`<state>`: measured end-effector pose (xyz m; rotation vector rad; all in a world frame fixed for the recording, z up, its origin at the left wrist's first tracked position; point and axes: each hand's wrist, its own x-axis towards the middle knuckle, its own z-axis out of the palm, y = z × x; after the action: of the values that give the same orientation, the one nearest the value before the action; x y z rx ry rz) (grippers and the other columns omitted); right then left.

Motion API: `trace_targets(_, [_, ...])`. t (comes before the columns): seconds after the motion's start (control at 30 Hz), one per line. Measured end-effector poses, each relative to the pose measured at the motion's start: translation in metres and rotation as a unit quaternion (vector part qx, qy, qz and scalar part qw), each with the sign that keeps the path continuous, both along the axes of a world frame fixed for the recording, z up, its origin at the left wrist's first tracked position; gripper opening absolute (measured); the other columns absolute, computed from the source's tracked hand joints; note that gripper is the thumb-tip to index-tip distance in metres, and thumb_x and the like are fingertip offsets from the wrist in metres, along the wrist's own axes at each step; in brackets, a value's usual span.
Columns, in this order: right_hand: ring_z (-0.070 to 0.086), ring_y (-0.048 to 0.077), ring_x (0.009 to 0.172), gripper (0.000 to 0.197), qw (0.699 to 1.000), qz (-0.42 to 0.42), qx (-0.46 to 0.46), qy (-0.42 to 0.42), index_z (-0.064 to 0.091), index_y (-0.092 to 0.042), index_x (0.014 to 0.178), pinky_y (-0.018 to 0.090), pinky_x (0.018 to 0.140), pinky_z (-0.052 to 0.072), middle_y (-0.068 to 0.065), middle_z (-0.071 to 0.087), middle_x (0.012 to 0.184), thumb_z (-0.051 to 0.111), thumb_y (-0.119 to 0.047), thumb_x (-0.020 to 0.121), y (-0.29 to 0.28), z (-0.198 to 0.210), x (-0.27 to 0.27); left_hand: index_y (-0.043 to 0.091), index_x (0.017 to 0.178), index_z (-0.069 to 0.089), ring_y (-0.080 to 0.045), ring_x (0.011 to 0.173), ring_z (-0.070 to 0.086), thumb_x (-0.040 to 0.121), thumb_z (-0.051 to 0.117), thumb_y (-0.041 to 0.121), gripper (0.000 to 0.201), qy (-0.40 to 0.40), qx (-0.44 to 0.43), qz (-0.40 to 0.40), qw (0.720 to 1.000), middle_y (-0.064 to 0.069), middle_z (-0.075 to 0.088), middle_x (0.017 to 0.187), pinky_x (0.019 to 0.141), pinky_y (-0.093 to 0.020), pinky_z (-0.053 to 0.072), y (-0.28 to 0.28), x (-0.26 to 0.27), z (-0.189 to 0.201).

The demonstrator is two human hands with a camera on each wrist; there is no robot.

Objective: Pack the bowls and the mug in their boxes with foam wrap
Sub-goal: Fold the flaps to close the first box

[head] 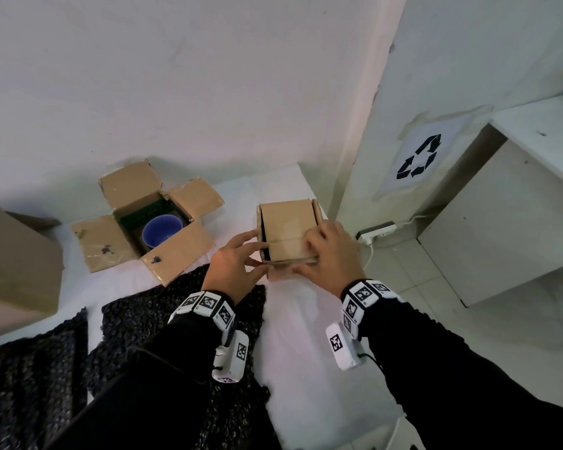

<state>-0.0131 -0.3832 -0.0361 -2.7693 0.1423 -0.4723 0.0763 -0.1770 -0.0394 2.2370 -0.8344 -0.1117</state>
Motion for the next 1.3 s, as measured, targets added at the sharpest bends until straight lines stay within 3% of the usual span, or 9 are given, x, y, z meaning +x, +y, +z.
trace_targets(0.17, [0.047,0.02,0.083,0.016,0.992,0.077,-0.036,-0.094,0.064,-0.019,0.082,0.028,0.069,0.028,-0.003,0.057,0.086,0.076,-0.026,0.074,-0.004,-0.014,-0.012,0.022,0.108,0.07,0.002,0.066,0.065,0.073,0.083,0.021,0.038,-0.006,0.013,0.002,1.0,0.005,0.055,0.134,0.076,-0.025,0.056,0.001,0.001,-0.004])
trace_targets(0.27, [0.051,0.023,0.077,0.007,0.984,0.104,-0.057,-0.131,0.066,-0.014,0.08,0.034,0.066,0.037,0.0,0.059,0.081,0.071,-0.019,0.08,-0.005,-0.02,-0.015,0.022,0.109,0.07,0.002,0.065,0.065,0.073,0.082,0.021,0.038,-0.009,0.013,0.01,1.0,0.006,0.054,0.134,0.075,-0.024,0.055,0.0,-0.001,-0.006])
trace_targets(0.47, [0.053,0.023,0.076,0.019,0.985,0.112,-0.056,-0.118,0.066,-0.012,0.077,0.036,0.064,0.042,0.001,0.06,0.078,0.068,-0.029,0.085,-0.007,-0.018,-0.016,0.021,0.109,0.07,0.002,0.064,0.063,0.073,0.082,0.021,0.038,-0.007,0.008,0.018,1.0,0.005,0.054,0.135,0.075,-0.029,0.056,-0.005,-0.003,-0.009])
trace_targets(0.57, [0.051,0.02,0.076,0.025,0.994,0.081,-0.038,-0.064,0.063,-0.018,0.072,0.036,0.067,0.044,-0.003,0.057,0.075,0.076,-0.039,0.077,-0.01,-0.011,-0.008,0.02,0.108,0.07,0.001,0.063,0.061,0.074,0.082,0.021,0.036,-0.009,0.005,0.02,1.0,0.003,0.054,0.134,0.075,-0.03,0.056,-0.006,-0.005,-0.009])
trace_targets(0.7, [0.042,0.016,0.077,0.043,1.0,0.017,0.008,-0.019,0.052,-0.022,0.07,0.033,0.069,0.034,-0.009,0.049,0.073,0.077,-0.056,0.064,-0.014,-0.001,0.001,0.02,0.109,0.069,-0.002,0.065,0.063,0.075,0.081,0.021,0.036,-0.008,0.013,0.02,1.0,0.004,0.053,0.135,0.074,-0.032,0.057,-0.005,-0.006,-0.008])
trace_targets(0.8, [0.041,0.014,0.079,0.041,0.998,0.034,0.04,0.024,0.053,-0.022,0.078,0.034,0.067,0.041,-0.011,0.05,0.077,0.08,-0.05,0.066,-0.019,0.003,0.005,0.02,0.109,0.069,-0.005,0.066,0.065,0.075,0.08,0.022,0.035,-0.007,0.013,0.019,1.0,0.005,0.053,0.135,0.073,-0.033,0.057,-0.005,-0.006,-0.006])
trace_targets(1.0, [0.043,0.01,0.083,0.03,0.986,0.076,0.119,0.087,0.062,-0.023,0.09,0.039,0.071,0.048,-0.011,0.054,0.078,0.081,-0.013,0.069,-0.044,0.011,0.011,0.023,0.107,0.069,-0.002,0.069,0.066,0.076,0.08,0.023,0.034,-0.001,-0.001,0.031,1.0,0.009,0.052,0.133,0.073,-0.033,0.058,-0.009,-0.007,-0.006])
trace_targets(1.17, [0.041,0.013,0.086,0.046,0.991,0.046,0.068,0.109,0.05,-0.028,0.086,0.03,0.066,0.041,-0.013,0.049,0.083,0.082,-0.051,0.062,-0.031,0.01,0.016,0.022,0.107,0.069,-0.003,0.068,0.065,0.075,0.081,0.02,0.035,0.004,0.001,0.044,0.999,0.008,0.052,0.132,0.073,-0.034,0.057,-0.012,-0.007,-0.008])
trace_targets(1.3, [0.043,0.015,0.087,0.039,0.988,0.05,0.055,0.134,0.052,-0.026,0.087,0.032,0.066,0.042,-0.012,0.052,0.079,0.081,-0.044,0.068,-0.025,0.014,0.027,0.027,0.11,0.067,-0.003,0.074,0.065,0.077,0.078,0.029,0.035,-0.017,0.067,0.057,0.996,0.013,0.05,0.134,0.07,-0.033,0.056,-0.016,0.001,-0.001])
